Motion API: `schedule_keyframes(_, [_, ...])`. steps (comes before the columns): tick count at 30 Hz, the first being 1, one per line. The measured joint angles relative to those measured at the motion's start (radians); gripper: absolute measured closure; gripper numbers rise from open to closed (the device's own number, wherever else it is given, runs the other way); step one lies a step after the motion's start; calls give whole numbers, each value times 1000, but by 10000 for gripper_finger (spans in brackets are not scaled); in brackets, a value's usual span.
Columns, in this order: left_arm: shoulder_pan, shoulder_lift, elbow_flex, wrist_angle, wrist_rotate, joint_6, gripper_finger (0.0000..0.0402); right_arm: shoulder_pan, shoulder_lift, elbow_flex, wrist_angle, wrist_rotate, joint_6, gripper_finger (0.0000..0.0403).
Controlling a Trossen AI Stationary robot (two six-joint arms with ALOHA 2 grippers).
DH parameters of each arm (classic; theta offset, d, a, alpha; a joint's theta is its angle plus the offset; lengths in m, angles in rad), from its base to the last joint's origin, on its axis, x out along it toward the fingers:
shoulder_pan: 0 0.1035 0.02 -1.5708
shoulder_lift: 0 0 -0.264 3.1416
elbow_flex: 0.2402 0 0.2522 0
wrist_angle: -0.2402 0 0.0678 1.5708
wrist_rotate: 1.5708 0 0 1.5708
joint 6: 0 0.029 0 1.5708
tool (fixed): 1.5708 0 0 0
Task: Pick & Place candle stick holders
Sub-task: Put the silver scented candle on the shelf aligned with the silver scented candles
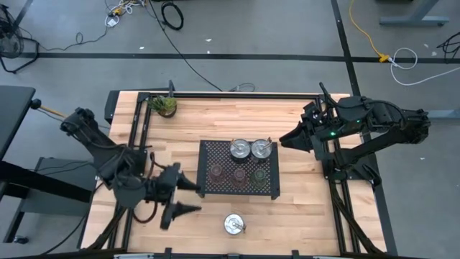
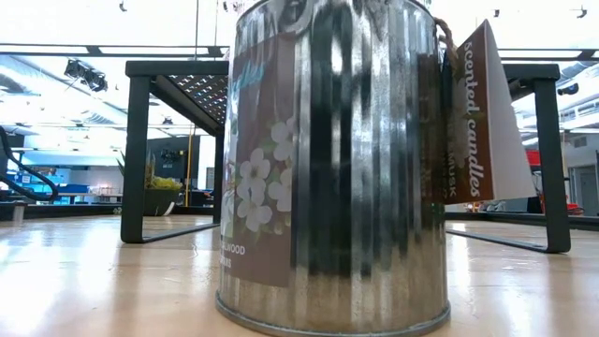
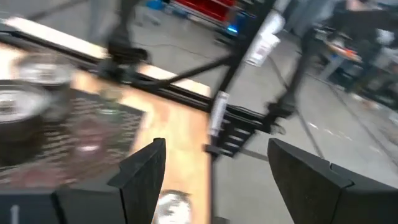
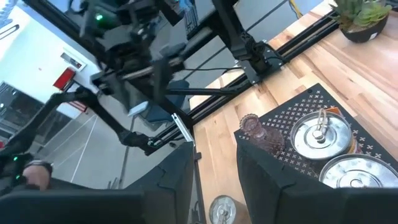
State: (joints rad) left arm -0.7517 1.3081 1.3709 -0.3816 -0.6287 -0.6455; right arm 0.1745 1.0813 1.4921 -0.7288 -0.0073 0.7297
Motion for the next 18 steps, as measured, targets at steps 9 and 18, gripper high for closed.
schedule_keyframes(9, [-4, 114, 61, -25, 218, -235, 120, -1, 0, 0, 1, 16, 19, 279])
schedule_keyframes(18, [33, 263, 61, 5, 334, -500, 119, -1, 0, 0, -7, -73, -30, 279])
